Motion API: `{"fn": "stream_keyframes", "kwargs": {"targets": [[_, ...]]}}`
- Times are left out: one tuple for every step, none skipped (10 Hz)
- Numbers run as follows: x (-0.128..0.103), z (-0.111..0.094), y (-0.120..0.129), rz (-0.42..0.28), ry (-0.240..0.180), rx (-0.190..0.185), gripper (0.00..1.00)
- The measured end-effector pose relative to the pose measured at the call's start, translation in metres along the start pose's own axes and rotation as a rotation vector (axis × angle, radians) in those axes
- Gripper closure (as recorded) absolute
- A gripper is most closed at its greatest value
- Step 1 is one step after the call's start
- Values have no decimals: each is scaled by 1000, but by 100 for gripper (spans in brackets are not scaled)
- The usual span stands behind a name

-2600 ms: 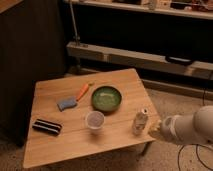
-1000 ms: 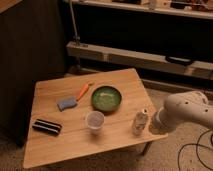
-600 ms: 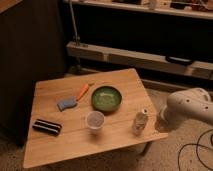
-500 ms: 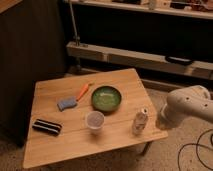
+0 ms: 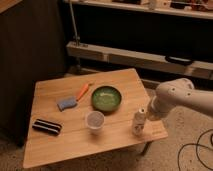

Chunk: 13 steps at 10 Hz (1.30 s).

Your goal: Knock the bottle over

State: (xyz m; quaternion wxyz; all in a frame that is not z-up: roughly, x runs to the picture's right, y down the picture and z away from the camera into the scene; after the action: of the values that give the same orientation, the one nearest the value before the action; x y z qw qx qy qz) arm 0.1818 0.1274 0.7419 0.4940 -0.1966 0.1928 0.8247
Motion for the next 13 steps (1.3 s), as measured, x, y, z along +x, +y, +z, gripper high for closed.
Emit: {"fn": "stream_keyframes", "kwargs": {"targets": [[8,-1,30,-37,23,-23,74],[15,-6,54,-67,33,-43,74],[20,-10,74,-98,39,-51,74],[31,-17,113,-144,36,-63,74],[38,-20,130,-162,34,-69,74],[37,-20,130,-166,31,-65,70],[35,-21,126,-161,26,-60,57],[36,-20,128,-165,27,-61,47],[37,-20,130,-168,29,-64,39],[36,-20,128,-165,28,-63,25],[36,-20,128,-165,28,-63,21],[36,-20,129,-166,29,-64,20],[37,-20,130,-166,29,-64,20]]}}
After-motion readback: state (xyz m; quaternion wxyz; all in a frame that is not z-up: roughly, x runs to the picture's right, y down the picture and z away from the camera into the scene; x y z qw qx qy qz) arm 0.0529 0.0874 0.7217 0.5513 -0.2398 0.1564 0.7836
